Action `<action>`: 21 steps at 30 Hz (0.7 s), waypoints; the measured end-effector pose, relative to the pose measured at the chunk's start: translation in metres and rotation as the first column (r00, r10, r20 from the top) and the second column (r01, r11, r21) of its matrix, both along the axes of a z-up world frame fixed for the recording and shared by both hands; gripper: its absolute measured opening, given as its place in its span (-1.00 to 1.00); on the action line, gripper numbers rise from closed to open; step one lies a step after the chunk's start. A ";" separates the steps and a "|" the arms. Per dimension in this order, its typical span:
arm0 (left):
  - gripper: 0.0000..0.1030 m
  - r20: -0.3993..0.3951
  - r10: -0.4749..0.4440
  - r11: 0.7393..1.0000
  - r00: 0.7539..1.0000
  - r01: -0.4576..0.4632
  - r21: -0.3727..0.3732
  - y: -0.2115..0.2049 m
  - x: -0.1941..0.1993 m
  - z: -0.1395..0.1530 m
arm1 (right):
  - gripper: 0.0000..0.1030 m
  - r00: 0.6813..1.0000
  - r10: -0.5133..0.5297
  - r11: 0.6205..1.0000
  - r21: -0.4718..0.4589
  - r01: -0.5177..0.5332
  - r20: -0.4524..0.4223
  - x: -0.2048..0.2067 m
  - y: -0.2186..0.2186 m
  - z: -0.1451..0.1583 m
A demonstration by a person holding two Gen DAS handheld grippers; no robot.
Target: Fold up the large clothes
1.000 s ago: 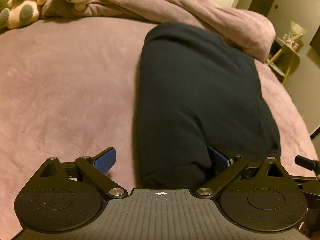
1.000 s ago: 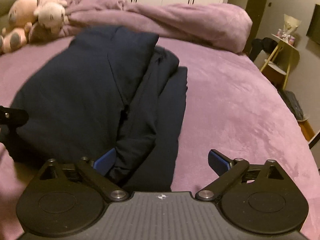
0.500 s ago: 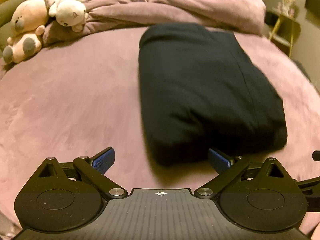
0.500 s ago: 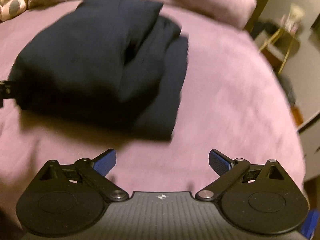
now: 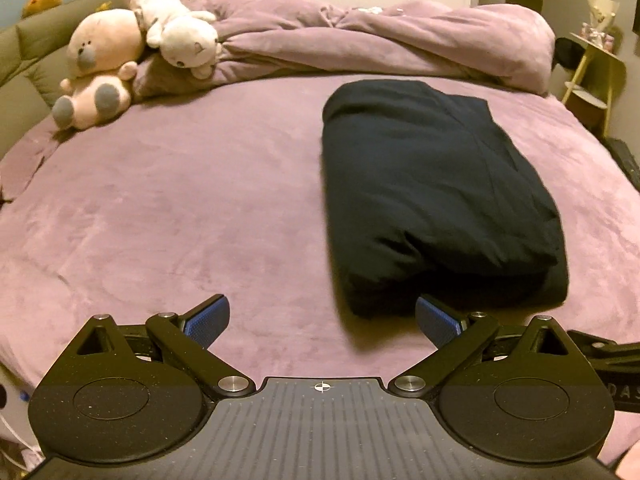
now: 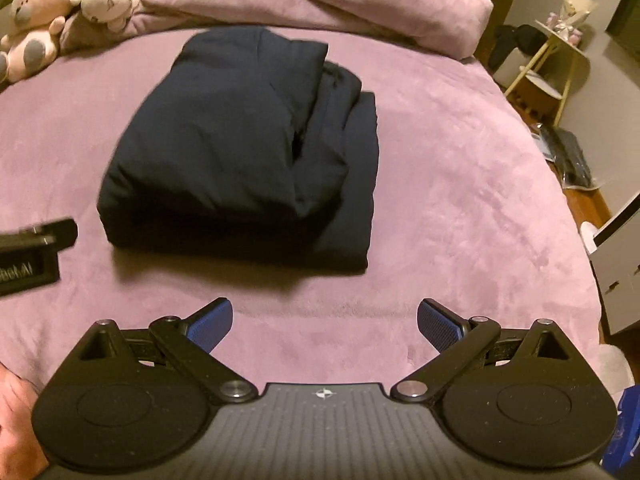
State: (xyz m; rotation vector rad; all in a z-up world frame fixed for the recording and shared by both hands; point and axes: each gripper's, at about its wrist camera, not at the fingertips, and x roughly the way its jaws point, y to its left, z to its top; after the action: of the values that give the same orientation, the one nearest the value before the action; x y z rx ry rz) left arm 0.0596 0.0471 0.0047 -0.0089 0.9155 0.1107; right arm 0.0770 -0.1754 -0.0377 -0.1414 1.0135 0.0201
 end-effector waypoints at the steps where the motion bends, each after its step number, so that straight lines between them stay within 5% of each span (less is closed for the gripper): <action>1: 0.98 0.002 -0.002 1.000 1.000 0.002 -0.005 0.001 0.000 0.003 | 0.93 1.000 -0.002 1.000 0.000 0.002 0.000 0.001 0.002 0.004; 21: 0.98 -0.010 -0.032 0.999 0.999 0.032 0.021 -0.008 0.000 0.006 | 0.93 0.997 -0.076 0.996 0.037 0.076 0.002 0.008 0.001 0.021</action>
State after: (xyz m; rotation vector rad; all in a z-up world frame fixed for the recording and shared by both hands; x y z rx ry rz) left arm 0.0592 0.0392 0.0111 0.0254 0.9240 0.0908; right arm 0.0847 -0.1743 -0.0168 -0.0693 1.0140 -0.0313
